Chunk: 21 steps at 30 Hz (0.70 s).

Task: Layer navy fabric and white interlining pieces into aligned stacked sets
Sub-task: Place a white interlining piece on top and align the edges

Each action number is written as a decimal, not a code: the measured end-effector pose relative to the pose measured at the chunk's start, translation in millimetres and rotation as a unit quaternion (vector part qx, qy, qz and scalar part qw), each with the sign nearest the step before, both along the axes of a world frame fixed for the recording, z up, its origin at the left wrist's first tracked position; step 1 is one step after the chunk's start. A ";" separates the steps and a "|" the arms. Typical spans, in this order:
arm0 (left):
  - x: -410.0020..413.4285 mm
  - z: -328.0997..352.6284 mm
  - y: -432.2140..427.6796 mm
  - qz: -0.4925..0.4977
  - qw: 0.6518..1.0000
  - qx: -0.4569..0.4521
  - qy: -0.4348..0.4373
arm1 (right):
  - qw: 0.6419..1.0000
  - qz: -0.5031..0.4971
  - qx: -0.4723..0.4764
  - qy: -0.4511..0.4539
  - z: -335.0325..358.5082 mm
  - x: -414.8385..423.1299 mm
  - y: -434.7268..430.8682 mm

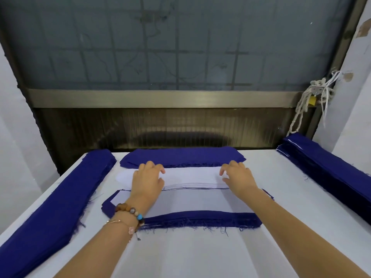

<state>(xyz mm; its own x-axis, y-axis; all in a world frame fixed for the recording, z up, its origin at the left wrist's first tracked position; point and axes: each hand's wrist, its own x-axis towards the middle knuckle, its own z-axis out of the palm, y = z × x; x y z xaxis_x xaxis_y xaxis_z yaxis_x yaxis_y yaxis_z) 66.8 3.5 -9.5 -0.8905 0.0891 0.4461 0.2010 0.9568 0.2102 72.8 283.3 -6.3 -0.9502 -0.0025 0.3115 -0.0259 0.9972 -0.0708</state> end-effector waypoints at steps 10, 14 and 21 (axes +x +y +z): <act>-55.6 -5.9 56.0 -0.109 0.992 0.026 -0.060 | 0.984 0.115 -0.133 -0.025 -13.2 -58.0 -48.7; -58.9 -24.1 51.1 -0.124 0.991 0.042 -0.029 | 0.983 0.093 -0.155 0.002 -29.8 -65.6 -48.6; -60.9 -28.0 52.5 -0.108 0.994 0.003 0.004 | 0.990 0.062 -0.129 -0.004 -33.6 -70.8 -52.7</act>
